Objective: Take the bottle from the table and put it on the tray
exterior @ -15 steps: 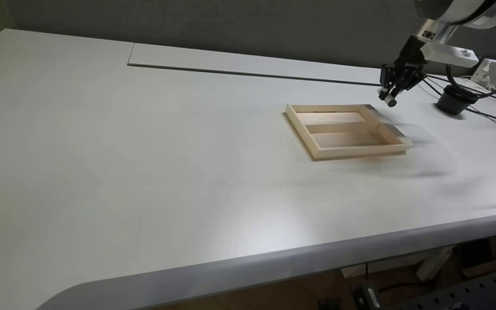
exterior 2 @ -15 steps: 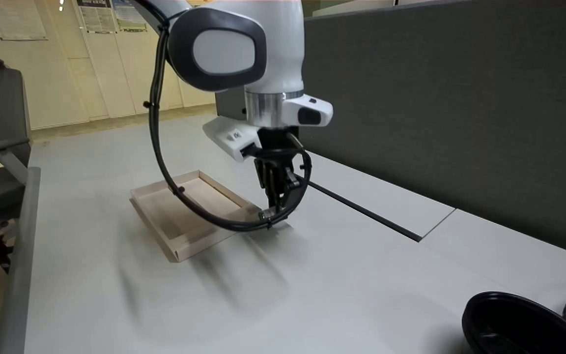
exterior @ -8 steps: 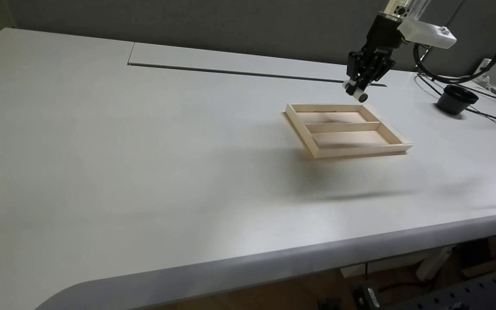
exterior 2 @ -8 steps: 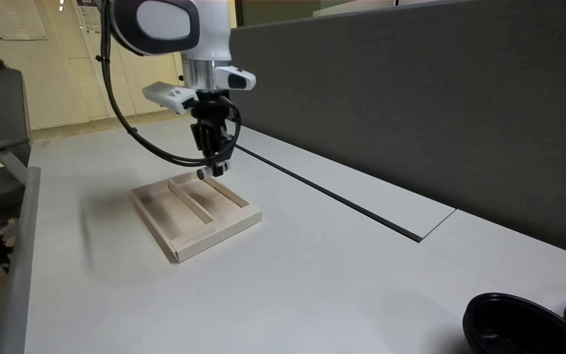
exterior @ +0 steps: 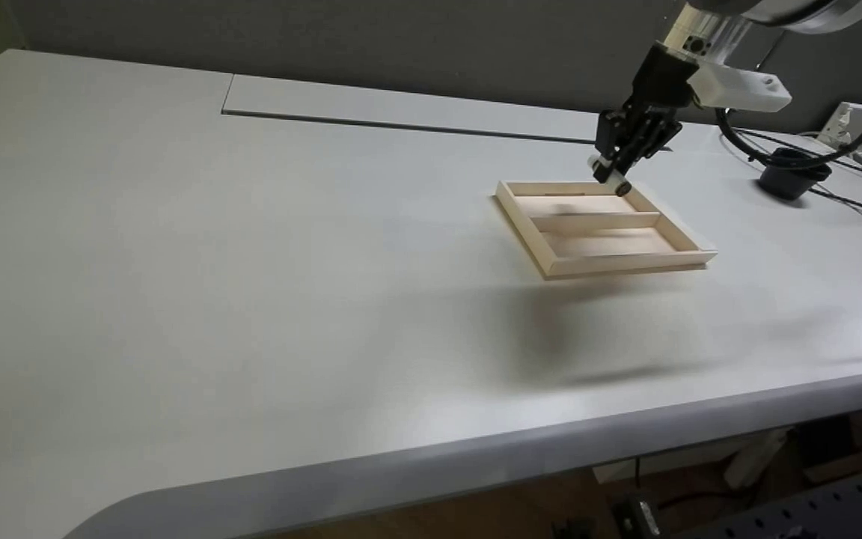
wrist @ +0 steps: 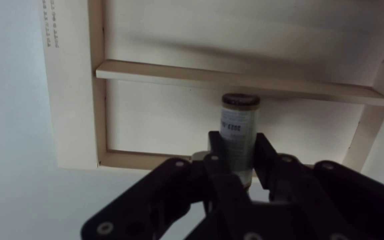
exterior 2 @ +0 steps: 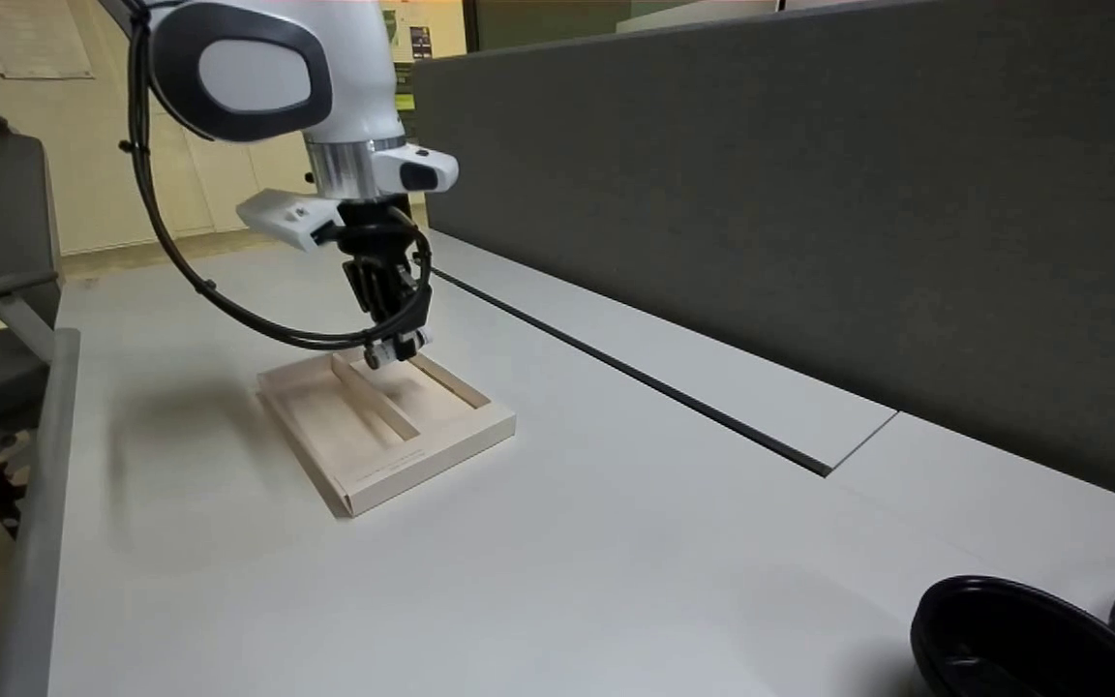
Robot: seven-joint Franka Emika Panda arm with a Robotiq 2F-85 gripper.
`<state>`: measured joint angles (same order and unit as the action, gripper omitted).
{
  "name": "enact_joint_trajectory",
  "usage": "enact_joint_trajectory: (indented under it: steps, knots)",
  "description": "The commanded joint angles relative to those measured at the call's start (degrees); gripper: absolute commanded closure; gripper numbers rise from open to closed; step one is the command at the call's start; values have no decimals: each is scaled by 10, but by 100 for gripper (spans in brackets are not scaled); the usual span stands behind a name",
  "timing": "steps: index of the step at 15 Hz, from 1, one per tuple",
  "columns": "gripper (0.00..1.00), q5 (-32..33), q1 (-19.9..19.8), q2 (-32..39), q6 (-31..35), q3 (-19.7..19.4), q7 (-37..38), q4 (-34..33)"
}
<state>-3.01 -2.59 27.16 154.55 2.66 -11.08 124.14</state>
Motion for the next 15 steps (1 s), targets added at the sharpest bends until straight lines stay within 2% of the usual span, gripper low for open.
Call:
enact_joint_trajectory:
  steps: [1, 2, 4, 7, 10, 15]
  knots:
    - [87, 10, 1, 5, 29, -6, 16, 11]
    - [48, 14, 3, 12, 29, -10, 18, 9]
    - [41, 14, 2, 14, 22, -10, 18, 8]
    - [20, 15, 1, 11, 18, -14, 20, 8]
    - [0, 29, 15, -3, -8, -35, 47, 7]
    - [0, 69, 28, -44, -84, -73, 93, -1]
